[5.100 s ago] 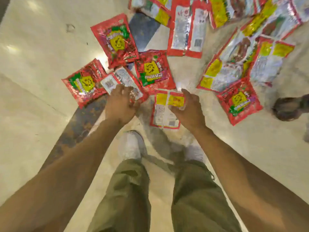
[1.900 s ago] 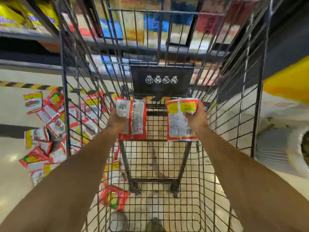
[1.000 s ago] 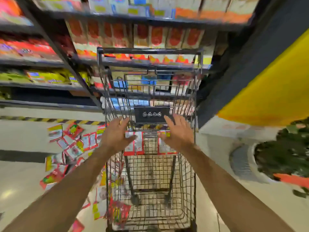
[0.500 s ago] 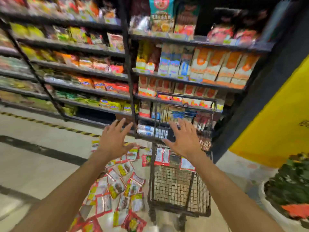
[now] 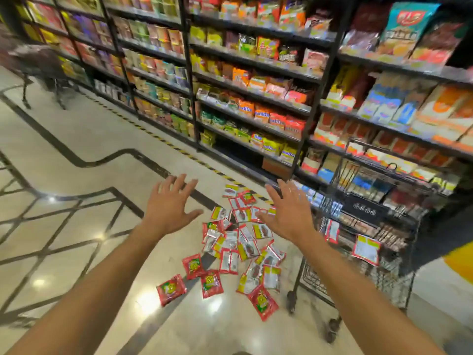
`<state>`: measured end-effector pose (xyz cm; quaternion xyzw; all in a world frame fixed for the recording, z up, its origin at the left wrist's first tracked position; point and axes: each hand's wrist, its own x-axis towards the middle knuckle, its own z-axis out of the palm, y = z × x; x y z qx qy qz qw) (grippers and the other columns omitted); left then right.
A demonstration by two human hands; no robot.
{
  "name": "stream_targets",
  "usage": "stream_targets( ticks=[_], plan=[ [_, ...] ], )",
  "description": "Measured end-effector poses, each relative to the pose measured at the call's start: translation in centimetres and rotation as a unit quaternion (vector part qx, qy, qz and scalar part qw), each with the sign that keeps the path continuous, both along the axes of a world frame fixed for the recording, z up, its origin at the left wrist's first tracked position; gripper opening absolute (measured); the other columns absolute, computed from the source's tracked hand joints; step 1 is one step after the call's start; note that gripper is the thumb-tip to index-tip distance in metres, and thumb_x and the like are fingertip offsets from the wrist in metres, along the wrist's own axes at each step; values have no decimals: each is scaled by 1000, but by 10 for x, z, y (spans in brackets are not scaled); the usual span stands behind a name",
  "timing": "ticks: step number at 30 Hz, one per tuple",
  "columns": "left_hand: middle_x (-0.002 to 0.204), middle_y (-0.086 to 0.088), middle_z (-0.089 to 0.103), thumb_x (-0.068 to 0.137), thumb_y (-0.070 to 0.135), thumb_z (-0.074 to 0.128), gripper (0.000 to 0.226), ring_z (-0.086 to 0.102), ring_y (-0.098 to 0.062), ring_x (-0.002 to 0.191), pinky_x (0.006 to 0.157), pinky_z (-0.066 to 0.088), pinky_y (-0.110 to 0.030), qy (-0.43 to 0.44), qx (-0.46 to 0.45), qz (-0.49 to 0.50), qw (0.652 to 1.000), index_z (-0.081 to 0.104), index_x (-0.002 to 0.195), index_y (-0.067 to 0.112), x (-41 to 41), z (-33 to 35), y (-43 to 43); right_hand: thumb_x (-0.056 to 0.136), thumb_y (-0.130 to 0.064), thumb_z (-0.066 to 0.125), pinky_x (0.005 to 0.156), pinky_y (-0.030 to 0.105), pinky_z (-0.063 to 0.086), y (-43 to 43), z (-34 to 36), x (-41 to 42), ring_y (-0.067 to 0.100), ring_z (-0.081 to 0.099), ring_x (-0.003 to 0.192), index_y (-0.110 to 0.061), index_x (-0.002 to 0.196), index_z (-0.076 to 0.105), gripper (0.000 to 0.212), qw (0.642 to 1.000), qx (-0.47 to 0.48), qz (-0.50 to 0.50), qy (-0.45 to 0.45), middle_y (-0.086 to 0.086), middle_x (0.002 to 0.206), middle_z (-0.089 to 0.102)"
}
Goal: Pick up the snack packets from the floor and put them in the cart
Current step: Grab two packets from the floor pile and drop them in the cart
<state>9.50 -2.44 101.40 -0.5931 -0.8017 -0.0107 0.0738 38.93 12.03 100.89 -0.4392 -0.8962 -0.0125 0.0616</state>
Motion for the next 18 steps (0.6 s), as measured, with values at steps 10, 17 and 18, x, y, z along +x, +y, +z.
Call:
stream_targets(
  ticks=[10, 17, 18],
  plan=[
    [171, -8, 24, 90, 78, 46, 86, 25, -37, 155, 123, 25, -58, -35, -83, 82, 993, 26, 161, 34, -122, -72, -34, 90, -82, 36, 126, 58, 15, -2, -97, -163, 35, 13, 159, -35, 163, 24, 88, 994, -67, 76, -29, 10, 172, 20],
    [171, -7, 26, 88, 78, 51, 90, 28, -37, 154, 122, 26, -57, -60, -149, 76, 984, 23, 162, 34, -192, -146, 28, 88, -75, 49, 120, 61, 30, 55, -178, -249, 41, 35, 151, -27, 156, 44, 83, 988, -131, 83, -21, 16, 164, 37],
    [170, -7, 27, 87, 78, 51, 91, 28, -38, 153, 121, 27, -58, -70, -163, 71, 982, 24, 162, 34, -199, -161, 36, 88, -76, 44, 120, 61, 31, 59, -194, -258, 41, 35, 151, -28, 157, 43, 84, 986, -146, 78, -31, 16, 164, 36]
  ],
)
